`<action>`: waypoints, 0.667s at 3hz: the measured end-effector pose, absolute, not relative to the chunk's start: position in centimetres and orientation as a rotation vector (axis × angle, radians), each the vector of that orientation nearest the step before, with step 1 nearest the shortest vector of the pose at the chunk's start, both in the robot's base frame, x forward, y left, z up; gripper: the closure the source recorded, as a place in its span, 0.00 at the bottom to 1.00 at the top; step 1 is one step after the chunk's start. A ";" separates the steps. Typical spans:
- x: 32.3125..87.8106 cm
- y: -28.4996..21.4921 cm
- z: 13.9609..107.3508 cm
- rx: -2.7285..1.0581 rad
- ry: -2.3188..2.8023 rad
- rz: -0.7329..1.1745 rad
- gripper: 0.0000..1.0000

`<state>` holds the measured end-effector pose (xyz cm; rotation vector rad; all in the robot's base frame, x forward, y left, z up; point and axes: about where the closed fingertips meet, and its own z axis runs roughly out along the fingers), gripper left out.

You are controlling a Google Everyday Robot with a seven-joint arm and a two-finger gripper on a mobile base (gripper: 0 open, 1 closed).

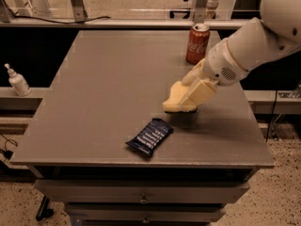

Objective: Move sponge near rxbar blueberry

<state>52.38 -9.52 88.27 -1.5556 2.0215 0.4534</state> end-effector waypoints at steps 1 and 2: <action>50.6 -10.9 87.0 -1.561 2.042 0.496 1.00; 49.6 -11.7 86.5 -1.590 2.040 0.540 1.00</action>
Offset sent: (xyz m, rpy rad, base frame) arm -0.0427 -0.0352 -0.0253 0.0245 0.1139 0.0705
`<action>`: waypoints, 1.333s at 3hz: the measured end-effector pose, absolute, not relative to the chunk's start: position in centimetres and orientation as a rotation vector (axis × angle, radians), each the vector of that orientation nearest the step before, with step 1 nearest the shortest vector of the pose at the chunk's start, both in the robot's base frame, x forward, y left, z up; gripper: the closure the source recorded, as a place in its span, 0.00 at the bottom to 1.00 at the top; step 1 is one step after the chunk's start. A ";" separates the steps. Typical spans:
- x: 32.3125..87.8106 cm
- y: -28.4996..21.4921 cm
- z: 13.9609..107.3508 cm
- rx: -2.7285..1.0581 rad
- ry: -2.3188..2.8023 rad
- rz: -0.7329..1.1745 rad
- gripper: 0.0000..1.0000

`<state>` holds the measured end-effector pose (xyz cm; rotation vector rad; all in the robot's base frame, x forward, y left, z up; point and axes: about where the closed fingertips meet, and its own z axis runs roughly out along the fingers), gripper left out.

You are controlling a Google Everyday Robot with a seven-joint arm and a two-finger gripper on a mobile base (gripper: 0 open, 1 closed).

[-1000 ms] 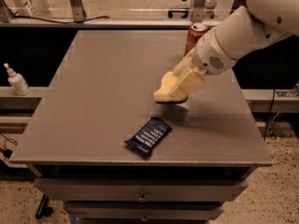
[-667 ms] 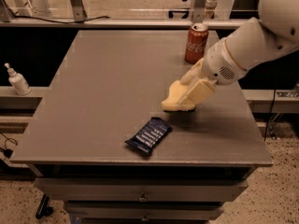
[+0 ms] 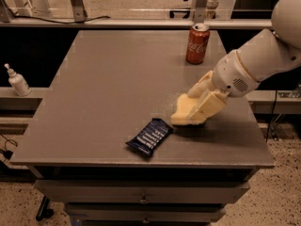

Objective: Move sponge near rxbar blueberry

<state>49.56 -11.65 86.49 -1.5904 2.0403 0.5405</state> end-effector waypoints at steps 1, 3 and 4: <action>48.6 -12.1 86.1 -1.620 2.045 0.596 0.84; 47.8 -11.9 85.3 -1.660 2.035 0.669 0.37; 47.5 -11.8 85.0 -1.667 2.031 0.688 0.14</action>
Offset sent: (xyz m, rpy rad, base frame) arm -0.0196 -0.0047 -0.0138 0.0317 0.1046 0.0887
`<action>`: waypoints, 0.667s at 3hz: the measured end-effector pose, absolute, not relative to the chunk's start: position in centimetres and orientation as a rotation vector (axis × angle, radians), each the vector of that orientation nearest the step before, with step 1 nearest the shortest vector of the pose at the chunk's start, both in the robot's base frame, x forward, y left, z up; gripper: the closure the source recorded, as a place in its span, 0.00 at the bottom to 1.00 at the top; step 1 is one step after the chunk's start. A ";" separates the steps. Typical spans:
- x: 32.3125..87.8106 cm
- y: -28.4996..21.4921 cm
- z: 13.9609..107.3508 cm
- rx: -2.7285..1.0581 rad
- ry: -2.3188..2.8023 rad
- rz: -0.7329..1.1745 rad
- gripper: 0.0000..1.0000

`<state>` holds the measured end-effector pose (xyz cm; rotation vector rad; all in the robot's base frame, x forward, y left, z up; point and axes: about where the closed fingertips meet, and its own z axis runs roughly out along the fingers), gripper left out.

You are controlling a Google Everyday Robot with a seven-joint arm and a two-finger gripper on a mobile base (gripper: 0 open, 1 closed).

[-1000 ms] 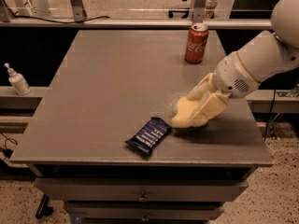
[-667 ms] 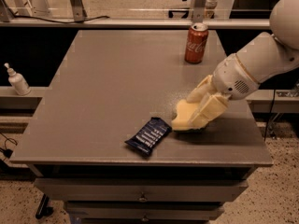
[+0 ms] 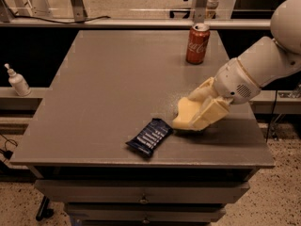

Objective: Move sponge near rxbar blueberry

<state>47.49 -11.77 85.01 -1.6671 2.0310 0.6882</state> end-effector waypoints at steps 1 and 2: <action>47.3 -11.6 84.9 -1.673 2.025 0.699 0.00; 47.3 -11.5 84.8 -1.674 2.024 0.701 0.00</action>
Offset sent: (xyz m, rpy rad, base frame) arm -0.0028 0.0028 -0.0025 0.0120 0.0069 0.0154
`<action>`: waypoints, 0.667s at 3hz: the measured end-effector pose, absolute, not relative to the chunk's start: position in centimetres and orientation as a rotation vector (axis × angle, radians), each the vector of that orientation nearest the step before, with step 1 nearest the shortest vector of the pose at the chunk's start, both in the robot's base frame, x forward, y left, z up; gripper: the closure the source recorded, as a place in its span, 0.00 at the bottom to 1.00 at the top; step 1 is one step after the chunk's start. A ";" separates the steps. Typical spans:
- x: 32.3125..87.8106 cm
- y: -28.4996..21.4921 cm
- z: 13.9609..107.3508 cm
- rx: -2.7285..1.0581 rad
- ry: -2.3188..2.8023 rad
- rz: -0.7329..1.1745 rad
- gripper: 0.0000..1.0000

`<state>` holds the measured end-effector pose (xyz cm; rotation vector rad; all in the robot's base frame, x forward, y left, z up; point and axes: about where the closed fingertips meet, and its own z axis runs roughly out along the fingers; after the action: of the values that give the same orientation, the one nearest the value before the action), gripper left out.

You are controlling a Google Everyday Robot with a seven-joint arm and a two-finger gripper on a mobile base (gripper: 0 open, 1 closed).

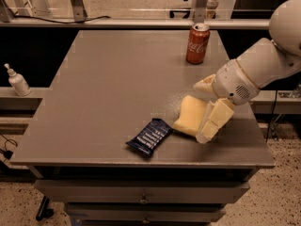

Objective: Move sponge near rxbar blueberry

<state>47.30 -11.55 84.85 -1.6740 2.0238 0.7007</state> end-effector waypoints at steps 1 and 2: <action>47.4 -11.2 85.1 -1.676 2.009 0.695 0.00; 49.0 -11.2 87.6 -1.651 1.957 0.596 0.00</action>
Offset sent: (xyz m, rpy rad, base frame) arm 0.0419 -0.0016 0.0684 0.0110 -0.2561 -0.0591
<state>49.00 -11.22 87.59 -1.6506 1.9566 0.5964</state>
